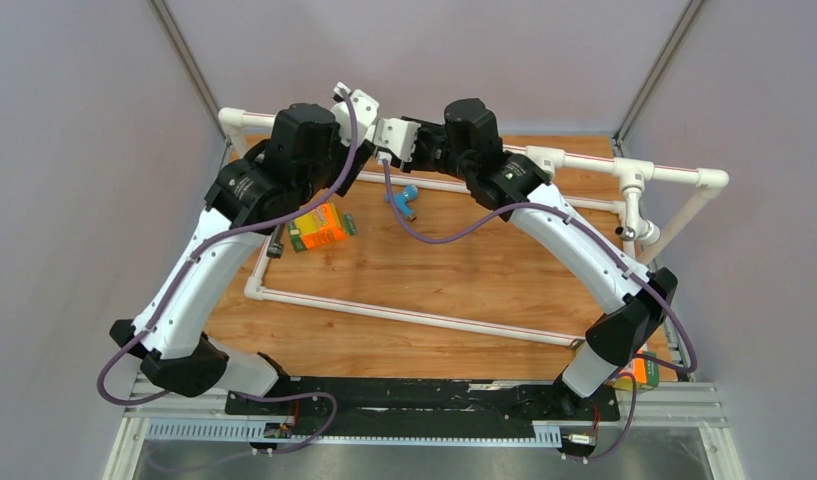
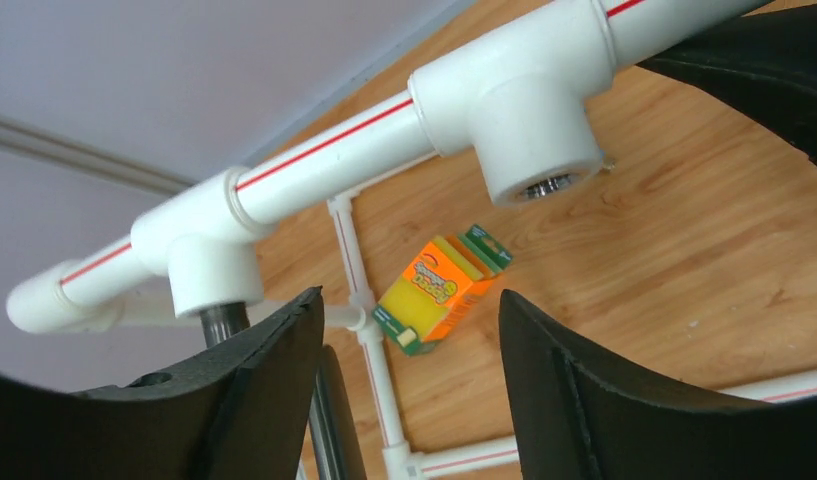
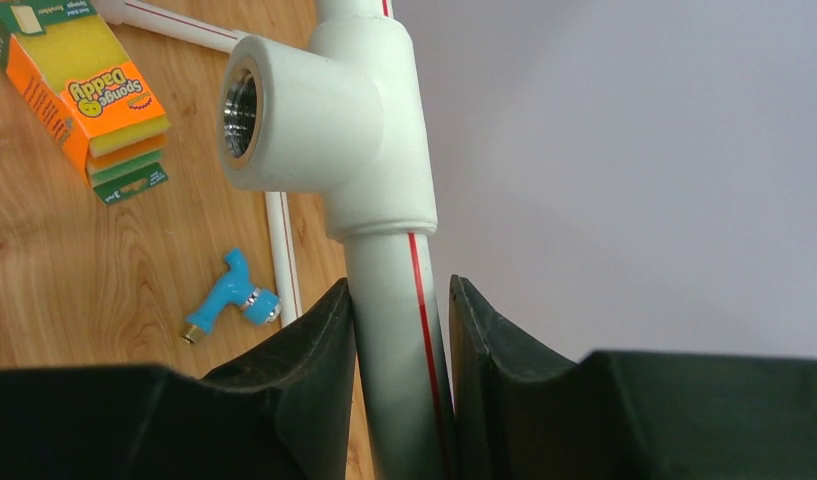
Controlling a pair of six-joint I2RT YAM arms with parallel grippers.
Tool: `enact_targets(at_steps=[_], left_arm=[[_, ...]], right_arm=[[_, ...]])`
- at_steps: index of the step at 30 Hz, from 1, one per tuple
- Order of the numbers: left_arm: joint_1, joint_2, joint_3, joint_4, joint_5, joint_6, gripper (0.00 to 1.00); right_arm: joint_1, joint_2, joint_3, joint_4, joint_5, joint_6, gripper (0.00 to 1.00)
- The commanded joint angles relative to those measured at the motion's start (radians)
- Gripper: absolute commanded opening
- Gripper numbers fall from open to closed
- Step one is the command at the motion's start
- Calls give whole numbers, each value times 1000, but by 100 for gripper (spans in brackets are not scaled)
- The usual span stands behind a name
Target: Install the water faucets
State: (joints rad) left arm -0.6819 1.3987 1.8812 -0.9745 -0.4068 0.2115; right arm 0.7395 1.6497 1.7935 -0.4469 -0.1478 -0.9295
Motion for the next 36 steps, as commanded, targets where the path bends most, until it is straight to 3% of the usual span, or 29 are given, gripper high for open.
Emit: enact_targets(at_steps=[1,7,10,16,21,30,34,36], left_arm=[[-15,-35,108,40,48,-164,73],[40,-135,87,83,-38,-332,79],[274,-248,-22,137,100,-472,80],[596,-411,-298,275,291,-653,84],[862,-500,-536,529,644,-869,84],[912,-512,-810,966,849,-1193,83],[912,-507,-843,1007,859,-1222,78],[910,-514,-855,1025,869,-1233,70]], right_arm=[[47,87,-34,-101,-92,130,0],[47,84,-37,-101,-88,129,0],[49,82,-36,-101,-88,129,0],[49,79,-42,-101,-85,126,0],[49,76,-39,-101,-91,126,0],[49,76,-42,-101,-90,123,0],[49,76,-45,-101,-91,124,0],[49,75,-45,-101,-90,124,0]])
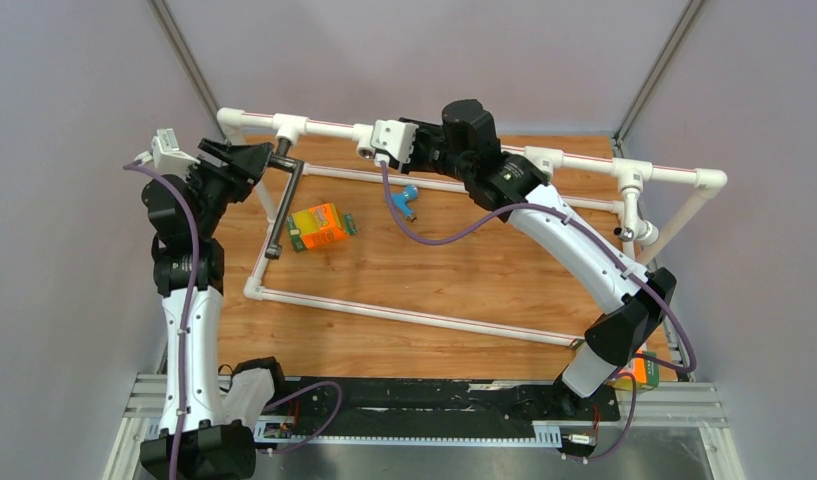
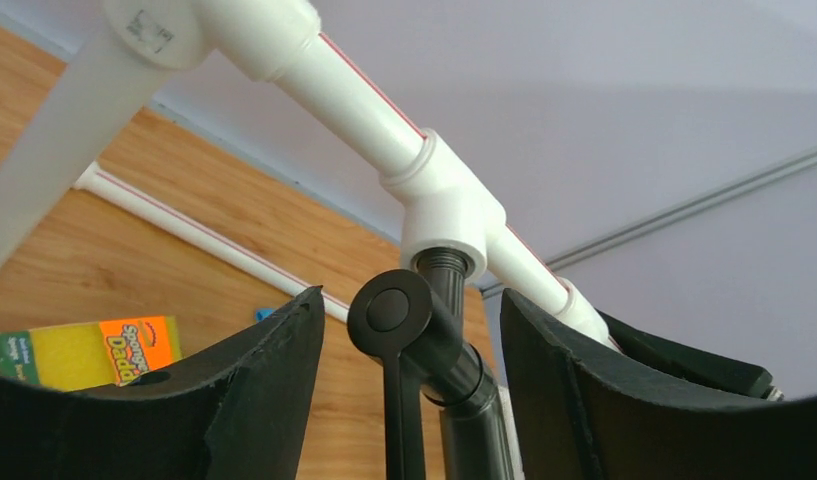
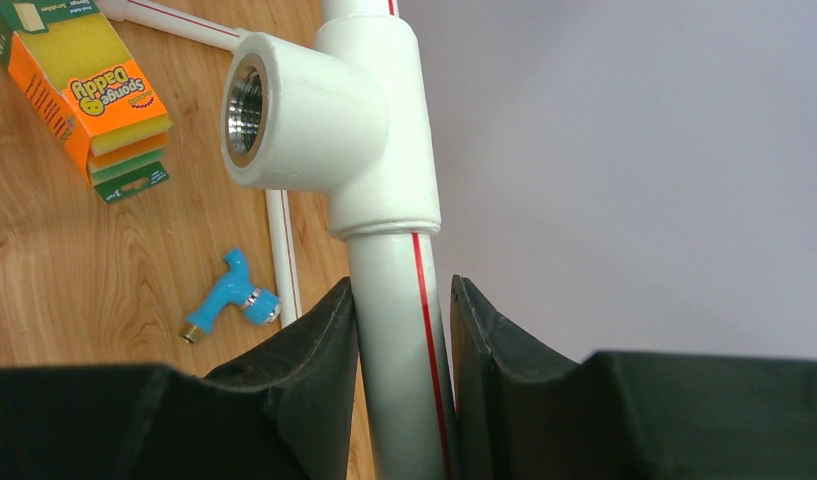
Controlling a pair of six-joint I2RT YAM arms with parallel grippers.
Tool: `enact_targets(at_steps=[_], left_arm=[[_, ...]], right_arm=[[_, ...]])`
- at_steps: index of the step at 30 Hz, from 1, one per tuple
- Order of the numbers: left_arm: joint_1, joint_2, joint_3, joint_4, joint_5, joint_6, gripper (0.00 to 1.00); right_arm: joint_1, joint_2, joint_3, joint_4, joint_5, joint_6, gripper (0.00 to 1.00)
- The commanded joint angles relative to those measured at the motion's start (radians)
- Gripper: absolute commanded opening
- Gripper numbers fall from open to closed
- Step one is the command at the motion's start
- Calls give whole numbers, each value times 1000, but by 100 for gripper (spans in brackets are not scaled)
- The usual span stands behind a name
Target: Install the water faucets
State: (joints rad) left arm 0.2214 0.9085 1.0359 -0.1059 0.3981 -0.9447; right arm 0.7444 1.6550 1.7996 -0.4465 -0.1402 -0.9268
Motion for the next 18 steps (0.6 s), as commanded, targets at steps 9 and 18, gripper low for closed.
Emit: enact_targets(at_steps=[9,18], left_arm=[[6,-11,105,82,119,46,20],[-276,134,462,-311,56,521,20]], right_arm=[[44,65,-52,-101,-105,129,0],[44,68,-46,-101,-104,129,0]])
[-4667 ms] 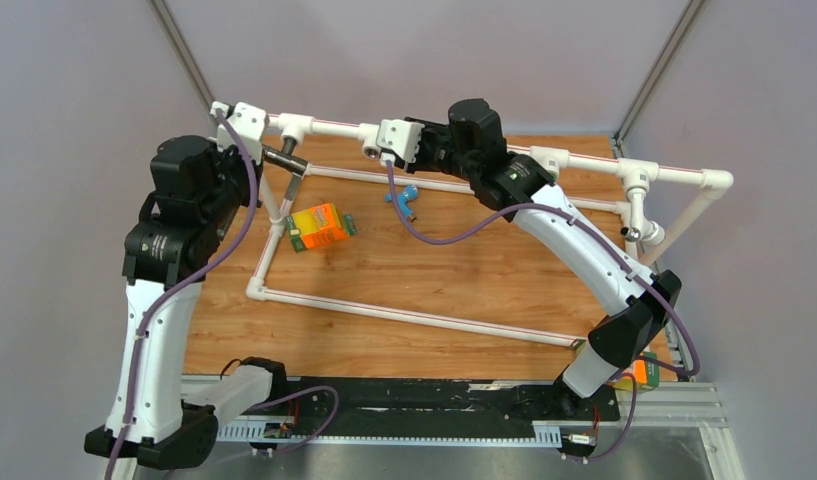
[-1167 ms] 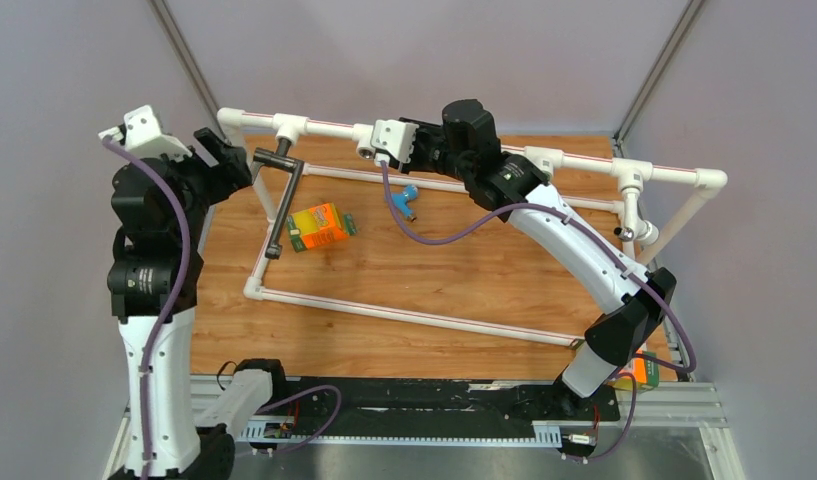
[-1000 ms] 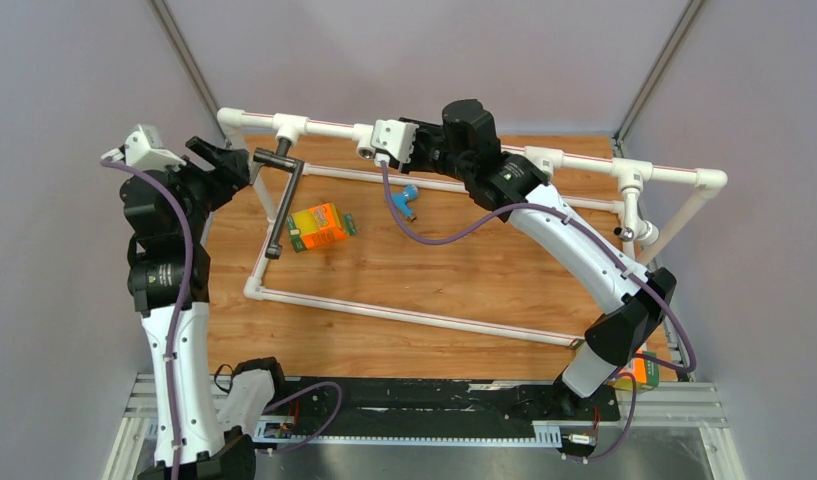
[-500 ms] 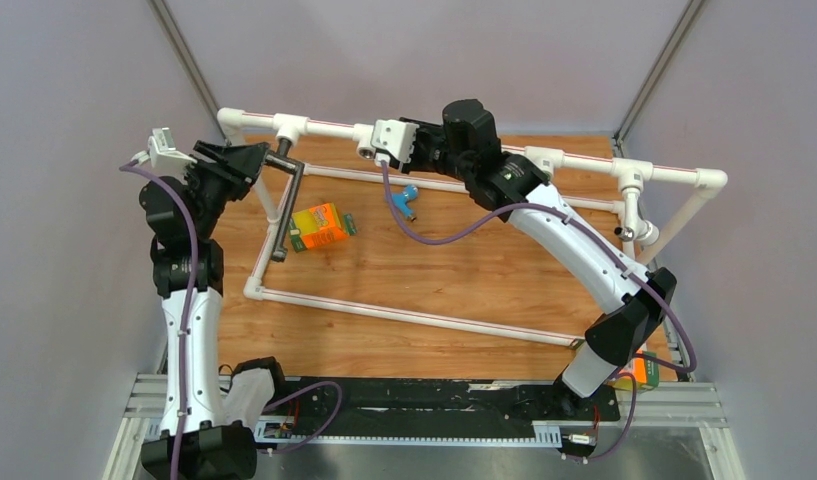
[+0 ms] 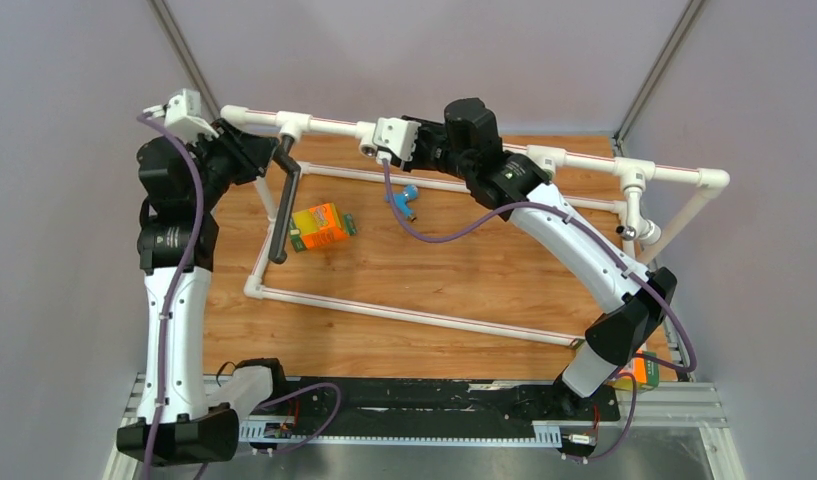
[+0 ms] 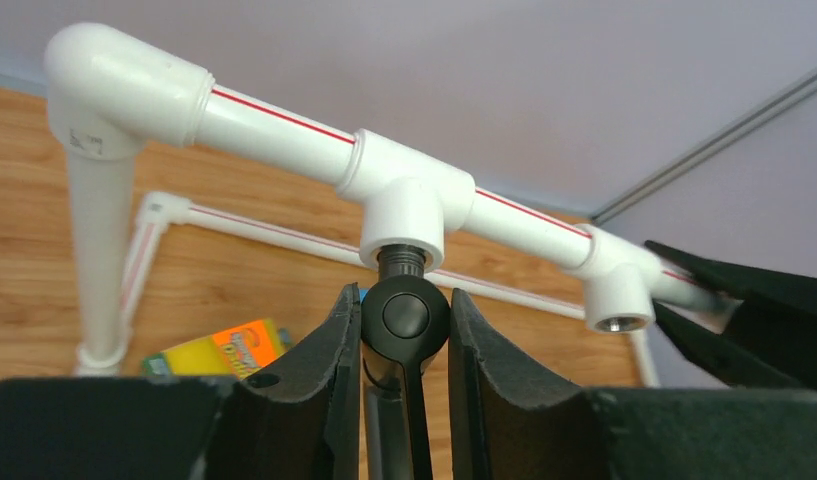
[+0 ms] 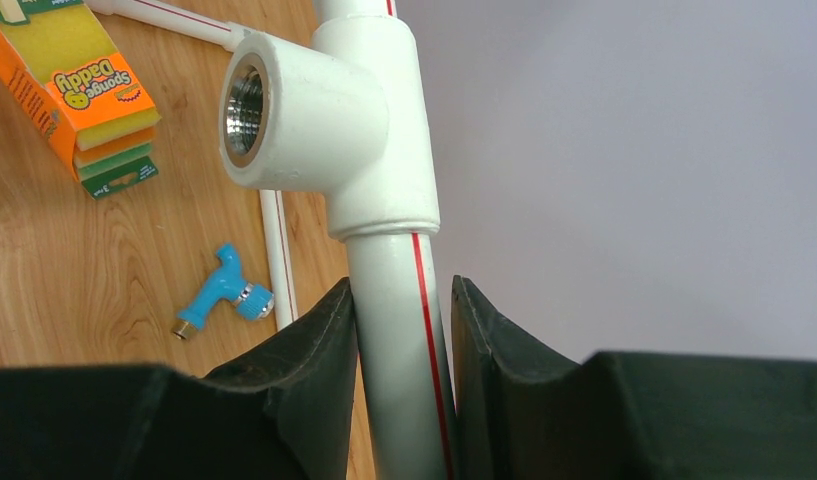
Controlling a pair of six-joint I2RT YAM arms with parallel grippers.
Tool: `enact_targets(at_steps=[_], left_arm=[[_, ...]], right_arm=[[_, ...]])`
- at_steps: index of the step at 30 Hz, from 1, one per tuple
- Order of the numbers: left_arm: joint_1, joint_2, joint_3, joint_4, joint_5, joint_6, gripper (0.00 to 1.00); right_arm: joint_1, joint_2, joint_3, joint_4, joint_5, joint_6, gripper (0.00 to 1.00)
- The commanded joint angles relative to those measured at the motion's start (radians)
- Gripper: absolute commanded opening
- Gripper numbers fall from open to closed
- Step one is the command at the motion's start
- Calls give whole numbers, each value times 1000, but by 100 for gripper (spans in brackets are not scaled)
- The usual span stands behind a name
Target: Install the water faucets
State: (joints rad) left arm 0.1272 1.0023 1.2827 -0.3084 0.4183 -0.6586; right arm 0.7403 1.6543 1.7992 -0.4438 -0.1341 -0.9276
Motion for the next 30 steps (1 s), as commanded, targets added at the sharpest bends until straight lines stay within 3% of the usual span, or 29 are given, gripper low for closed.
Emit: enact_targets(at_steps=[1,6,9,10,11,14,19,25,27,30], left_arm=[[-245,54,239,-142,-11,273,21],[-432,156,366,-346,-202,513,29],[-575,215,400,-422,-367,654,41],[-599,228,409,-445,-387,657,45],[-645,252,415,-457,-415,713,55],[-710,288,454,-480,-469,738,64],[-722,282,484,-442,-477,703,70],[-710,174,486,-368,-619,550,79],[-658,131,460,-341,-593,475,82],[-478,44,390,-291,-489,332,86]], right_arm=[[50,70,-46,-104,-110,130,0],[50,70,-47,-104,-108,130,0],[51,73,-49,-104,-107,130,0],[50,75,-47,-105,-107,130,0],[50,76,-49,-104,-107,130,0],[50,76,-50,-104,-110,131,0],[50,78,-49,-104,-107,130,0],[50,78,-54,-104,-110,131,0],[50,76,-52,-104,-110,131,0],[50,76,-52,-105,-107,130,0]])
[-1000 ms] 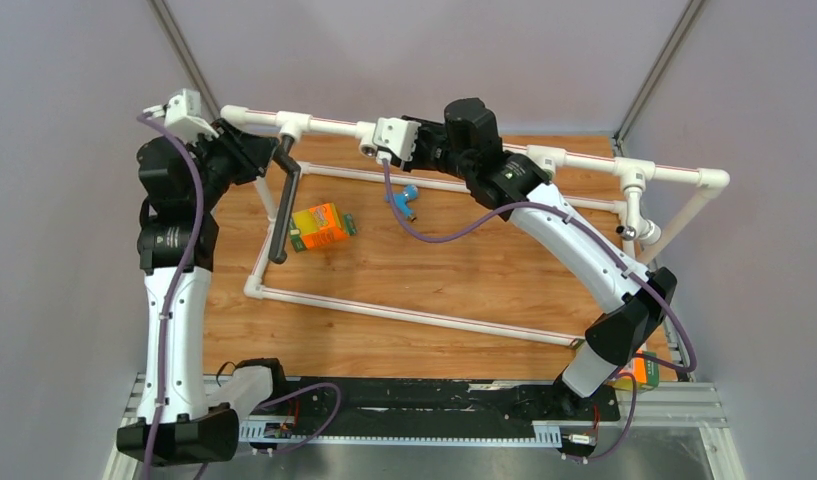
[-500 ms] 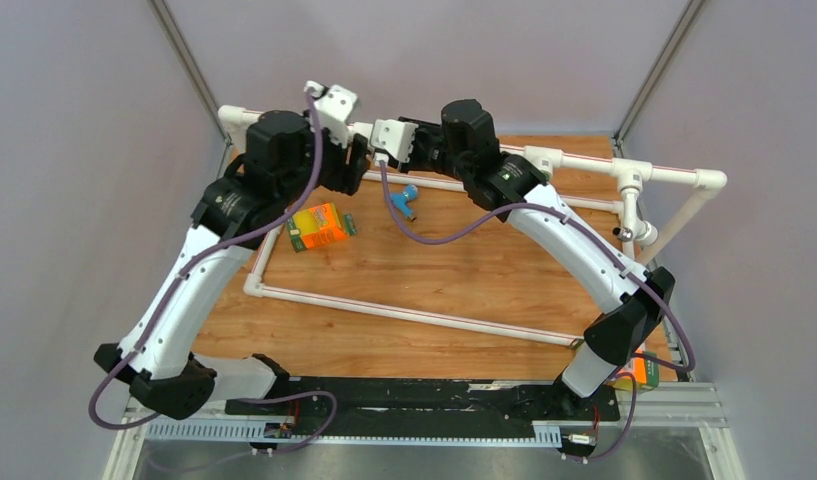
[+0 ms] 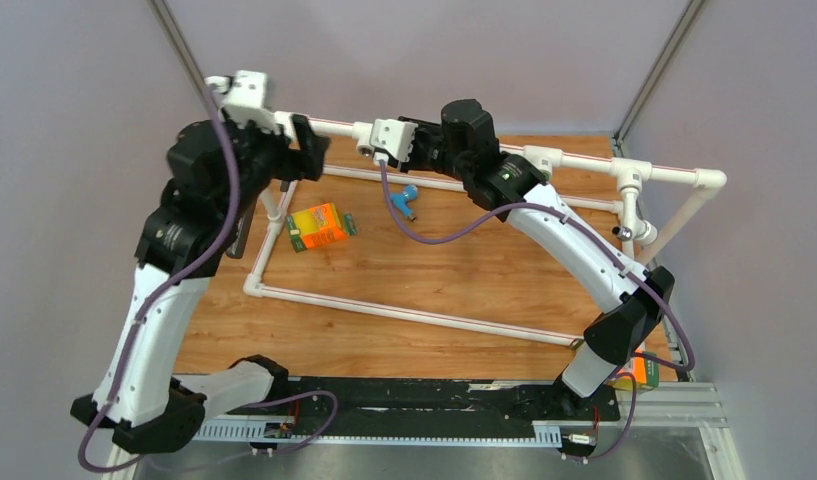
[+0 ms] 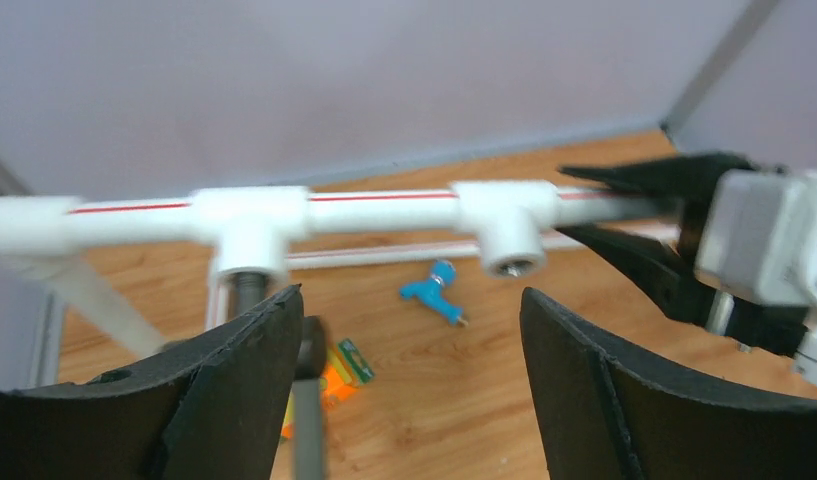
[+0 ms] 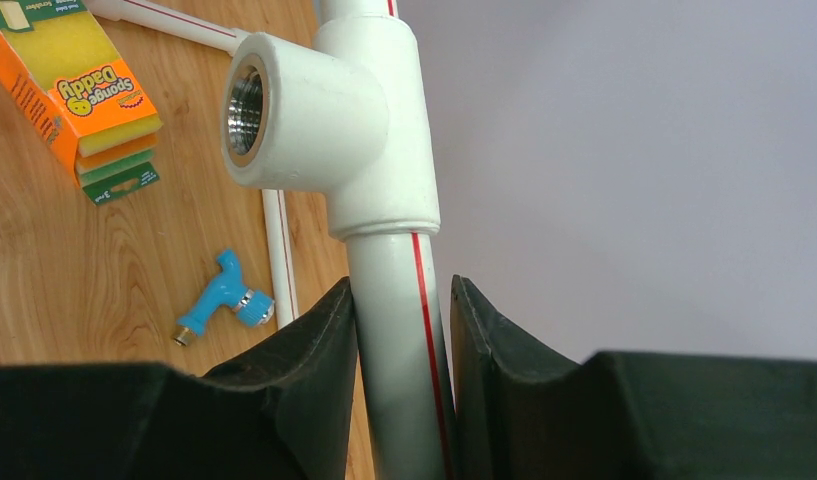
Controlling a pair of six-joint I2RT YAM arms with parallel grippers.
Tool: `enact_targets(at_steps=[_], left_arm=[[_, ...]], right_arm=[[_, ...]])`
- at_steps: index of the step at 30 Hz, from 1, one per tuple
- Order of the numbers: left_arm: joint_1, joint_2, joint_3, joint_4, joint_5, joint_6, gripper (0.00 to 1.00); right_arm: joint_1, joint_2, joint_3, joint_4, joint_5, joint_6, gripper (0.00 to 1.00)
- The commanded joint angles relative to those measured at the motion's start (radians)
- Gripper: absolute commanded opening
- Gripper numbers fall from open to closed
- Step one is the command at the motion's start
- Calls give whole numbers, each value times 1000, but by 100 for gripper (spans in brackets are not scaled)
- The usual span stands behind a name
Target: Install the water faucets
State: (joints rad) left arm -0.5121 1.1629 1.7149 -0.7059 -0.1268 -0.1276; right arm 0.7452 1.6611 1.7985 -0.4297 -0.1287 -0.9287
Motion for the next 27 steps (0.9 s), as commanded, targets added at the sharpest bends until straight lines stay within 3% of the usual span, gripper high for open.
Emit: enact_targets(at_steps=[1,5,7,11,13,18,27], left_arm=[[197,-135,-88,135,64,-217,86],[441,-198,-179,172,225,-337,90],[612,-227,-234,222,454,-433,90],[879,-265,-441,454,764,-686,91],[963,-275,-535,597,875,-812,90],[1032,-281,-577,590,920,-782,88],[1066,-270,-541,307,974,-543,77]], right_arm=[[45,69,-53,-118,-112,131,0],[45,68,-57,-118,-112,130,0],[45,68,-56,-118,-114,129,0],[45,68,-53,-119,-121,131,0],[46,66,-57,-118,-121,130,0],[45,60,-68,-118,-121,122,0],[45,63,-70,-115,-135,123,0]])
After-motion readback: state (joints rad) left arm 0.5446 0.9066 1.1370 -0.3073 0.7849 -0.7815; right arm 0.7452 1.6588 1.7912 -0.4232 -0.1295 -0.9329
